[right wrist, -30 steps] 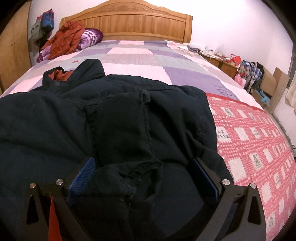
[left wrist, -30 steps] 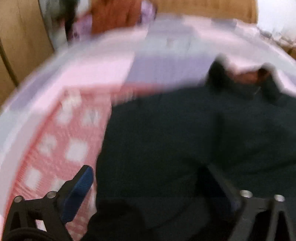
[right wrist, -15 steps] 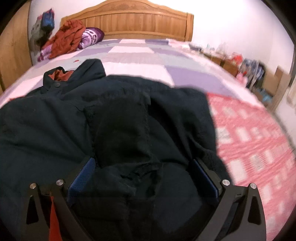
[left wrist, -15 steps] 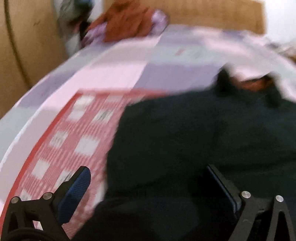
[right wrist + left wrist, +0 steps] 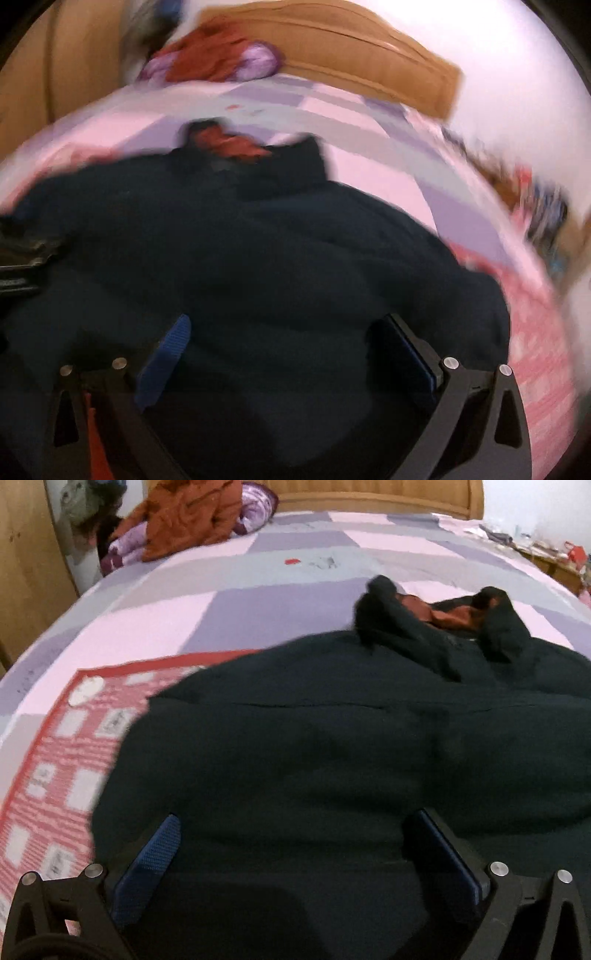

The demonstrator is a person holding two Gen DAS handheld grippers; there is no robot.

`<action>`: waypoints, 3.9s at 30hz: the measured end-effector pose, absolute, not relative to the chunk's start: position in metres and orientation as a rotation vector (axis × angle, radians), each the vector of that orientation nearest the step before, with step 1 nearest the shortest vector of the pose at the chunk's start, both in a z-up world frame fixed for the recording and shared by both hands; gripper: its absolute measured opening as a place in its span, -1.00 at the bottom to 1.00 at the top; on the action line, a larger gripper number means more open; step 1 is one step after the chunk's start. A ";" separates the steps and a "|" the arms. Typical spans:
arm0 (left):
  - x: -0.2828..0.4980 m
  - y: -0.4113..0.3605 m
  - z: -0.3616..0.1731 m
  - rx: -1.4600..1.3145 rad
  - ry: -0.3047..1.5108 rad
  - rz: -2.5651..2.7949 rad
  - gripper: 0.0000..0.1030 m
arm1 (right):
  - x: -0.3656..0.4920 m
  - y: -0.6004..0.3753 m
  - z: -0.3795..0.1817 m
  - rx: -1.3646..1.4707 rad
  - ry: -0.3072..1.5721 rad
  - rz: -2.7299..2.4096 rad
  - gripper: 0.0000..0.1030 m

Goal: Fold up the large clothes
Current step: 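Move both open tools along the jacket body toward its hem, then position both open tools at the jacket hem edge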

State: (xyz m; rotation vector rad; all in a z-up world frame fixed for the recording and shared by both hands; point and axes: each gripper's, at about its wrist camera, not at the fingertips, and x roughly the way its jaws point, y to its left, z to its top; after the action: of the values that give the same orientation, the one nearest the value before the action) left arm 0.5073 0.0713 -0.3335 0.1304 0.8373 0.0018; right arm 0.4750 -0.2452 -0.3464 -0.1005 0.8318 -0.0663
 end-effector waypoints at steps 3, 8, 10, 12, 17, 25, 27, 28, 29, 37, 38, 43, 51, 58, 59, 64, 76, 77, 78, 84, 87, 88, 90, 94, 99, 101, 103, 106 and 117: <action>0.509 0.091 -0.340 0.104 0.839 0.023 1.00 | 0.469 -0.289 -0.348 -0.158 0.815 -0.231 0.99; 0.507 0.088 -0.348 0.109 0.837 0.036 1.00 | 0.465 -0.323 -0.365 -0.035 0.854 -0.211 0.99; 0.506 0.089 -0.351 0.099 0.836 0.024 1.00 | 0.466 -0.327 -0.368 -0.009 0.851 -0.208 0.99; 0.505 0.089 -0.354 0.102 0.835 0.012 1.00 | 0.463 -0.328 -0.371 0.003 0.848 -0.196 0.99; 0.507 0.088 -0.357 0.105 0.843 0.007 1.00 | 0.461 -0.331 -0.379 0.024 0.854 -0.178 1.00; 0.484 0.099 -0.329 0.068 0.887 0.029 1.00 | 0.459 -0.331 -0.358 0.036 0.900 -0.193 0.99; 0.459 0.101 -0.317 0.045 0.848 0.021 1.00 | 0.442 -0.325 -0.340 -0.006 0.861 -0.245 0.99; 0.443 0.100 -0.310 0.034 0.824 0.003 1.00 | 0.424 -0.317 -0.326 -0.026 0.807 -0.242 0.99; 0.426 0.095 -0.306 0.029 0.808 -0.022 1.00 | 0.412 -0.310 -0.317 -0.026 0.775 -0.218 0.99; 0.347 0.053 -0.350 0.218 0.938 -0.121 1.00 | 0.336 -0.236 -0.349 -0.206 0.912 -0.042 0.99; 0.342 0.059 -0.354 0.215 0.945 -0.109 1.00 | 0.330 -0.242 -0.358 -0.218 0.944 -0.072 0.99; 0.323 0.111 -0.356 0.116 1.001 0.019 1.00 | 0.286 -0.323 -0.365 -0.018 0.991 -0.273 0.99; 0.249 0.117 -0.342 0.093 1.036 0.032 1.00 | 0.209 -0.330 -0.351 -0.008 1.007 -0.265 0.99; 0.177 0.125 -0.339 0.131 1.063 0.099 1.00 | 0.132 -0.343 -0.358 -0.005 1.048 -0.210 0.99; 0.173 0.129 -0.339 0.134 1.077 0.135 1.00 | 0.125 -0.351 -0.359 0.028 1.050 -0.220 0.99; 0.139 0.118 -0.325 0.063 1.075 0.098 1.00 | 0.095 -0.348 -0.345 -0.042 1.039 -0.238 0.99; 0.075 0.134 -0.328 0.131 1.054 0.045 1.00 | -0.019 -0.325 -0.349 -0.012 1.090 -0.310 0.99; 0.071 0.138 -0.328 0.138 1.052 0.040 1.00 | -0.027 -0.330 -0.347 0.001 1.091 -0.347 0.99; 0.066 0.143 -0.326 0.149 1.046 0.035 1.00 | -0.040 -0.335 -0.343 0.017 1.094 -0.399 0.99; 0.045 0.182 -0.322 0.126 1.050 0.079 1.00 | -0.078 -0.295 -0.330 -0.033 1.082 -0.378 0.99; 0.034 0.201 -0.321 0.111 1.057 0.108 1.00 | -0.093 -0.297 -0.337 -0.004 1.119 -0.455 0.99; 0.031 0.207 -0.320 0.108 1.056 0.109 1.00 | -0.101 -0.303 -0.335 0.044 1.115 -0.492 0.99; 0.024 0.214 -0.319 0.108 1.053 0.106 1.00 | -0.105 -0.308 -0.331 0.075 1.095 -0.535 0.99; 0.014 0.222 -0.313 0.085 1.044 0.102 1.00 | -0.120 -0.297 -0.320 0.025 1.089 -0.577 0.99; -0.008 0.227 -0.301 0.069 1.016 0.099 1.00 | -0.129 -0.285 -0.315 -0.008 1.114 -0.550 0.99; -0.018 0.227 -0.299 0.083 1.027 0.087 1.00 | -0.131 -0.280 -0.316 -0.010 1.127 -0.537 0.99; -0.030 0.224 -0.297 0.099 1.038 0.068 1.00 | -0.130 -0.278 -0.322 0.004 1.141 -0.535 0.99; -0.044 0.217 -0.301 0.124 1.065 0.038 1.00 | -0.130 -0.272 -0.324 0.018 1.148 -0.525 0.99; -0.011 0.202 -0.329 0.199 1.033 0.122 1.00 | -0.125 -0.270 -0.321 0.009 1.129 -0.521 0.99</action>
State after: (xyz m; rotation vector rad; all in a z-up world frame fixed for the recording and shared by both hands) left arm -0.0115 0.2021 -0.3289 0.1987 1.0328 0.1224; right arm -0.1250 -0.2697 -0.3208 0.0089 1.1287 -0.5214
